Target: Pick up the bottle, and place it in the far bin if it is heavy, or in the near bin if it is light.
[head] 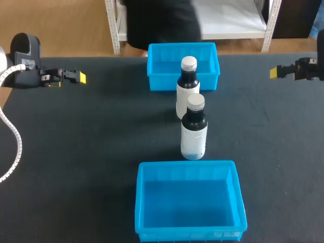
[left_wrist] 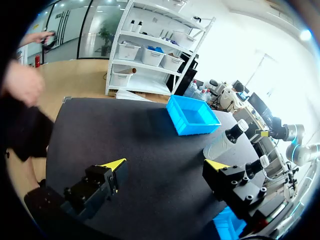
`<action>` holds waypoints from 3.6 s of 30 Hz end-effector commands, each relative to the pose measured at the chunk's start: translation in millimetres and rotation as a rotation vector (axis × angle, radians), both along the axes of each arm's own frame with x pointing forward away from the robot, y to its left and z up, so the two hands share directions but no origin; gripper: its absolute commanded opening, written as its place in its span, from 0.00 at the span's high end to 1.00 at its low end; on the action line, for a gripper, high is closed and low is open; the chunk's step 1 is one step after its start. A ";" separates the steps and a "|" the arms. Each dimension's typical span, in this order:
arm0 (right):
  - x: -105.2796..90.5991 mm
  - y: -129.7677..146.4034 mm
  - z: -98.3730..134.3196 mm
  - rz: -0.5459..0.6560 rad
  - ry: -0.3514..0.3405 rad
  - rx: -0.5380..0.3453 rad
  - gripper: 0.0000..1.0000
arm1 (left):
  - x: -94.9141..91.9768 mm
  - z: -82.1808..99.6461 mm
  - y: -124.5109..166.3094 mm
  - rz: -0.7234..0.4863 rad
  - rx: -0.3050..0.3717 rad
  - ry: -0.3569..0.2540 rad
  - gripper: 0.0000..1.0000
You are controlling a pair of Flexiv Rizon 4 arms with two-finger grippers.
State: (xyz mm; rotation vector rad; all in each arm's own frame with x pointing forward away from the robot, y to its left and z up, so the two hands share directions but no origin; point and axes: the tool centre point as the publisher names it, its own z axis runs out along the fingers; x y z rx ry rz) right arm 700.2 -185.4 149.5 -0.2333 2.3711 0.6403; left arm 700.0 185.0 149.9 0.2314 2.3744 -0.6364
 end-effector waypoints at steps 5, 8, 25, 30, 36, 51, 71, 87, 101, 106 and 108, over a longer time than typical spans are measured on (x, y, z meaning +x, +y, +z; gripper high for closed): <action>0.1 0.0 0.0 0.000 0.000 0.000 0.00 | 0.0 0.0 0.0 0.000 0.000 0.000 0.00; 0.1 0.0 0.0 0.000 0.000 0.000 0.00 | 0.0 0.0 0.0 0.000 0.000 0.000 0.00; 11.1 -5.2 7.8 0.399 -0.100 -0.044 0.00 | 0.0 0.0 0.0 0.000 0.000 0.000 0.00; 0.2 -1.5 19.4 0.870 -0.102 -0.033 0.00 | 0.0 0.0 0.0 0.000 0.000 0.000 0.00; -3.6 -1.9 21.4 0.960 -0.092 -0.040 0.00 | 0.0 0.0 0.0 0.000 0.000 0.000 0.00; -23.5 24.5 24.0 1.090 -0.291 -0.136 0.00 | 0.0 0.0 0.0 0.000 0.000 0.000 0.00; -73.2 101.5 -1.9 1.105 -0.370 -0.129 0.00 | 0.0 0.0 0.0 0.000 0.000 0.000 0.00; -83.2 167.2 -19.0 1.185 -0.321 -0.070 0.00 | 0.0 0.0 0.0 0.000 0.000 0.000 0.00; -98.7 209.9 -22.0 1.221 -0.308 -0.041 0.00 | 0.0 0.0 0.0 0.000 0.000 0.000 0.00; -101.3 224.0 -25.6 1.226 -0.308 -0.031 0.00 | 0.0 0.0 0.0 0.000 0.000 0.000 0.00; -100.6 227.2 -27.4 1.222 -0.306 -0.031 0.00 | 0.0 0.0 0.0 0.000 0.000 0.000 0.00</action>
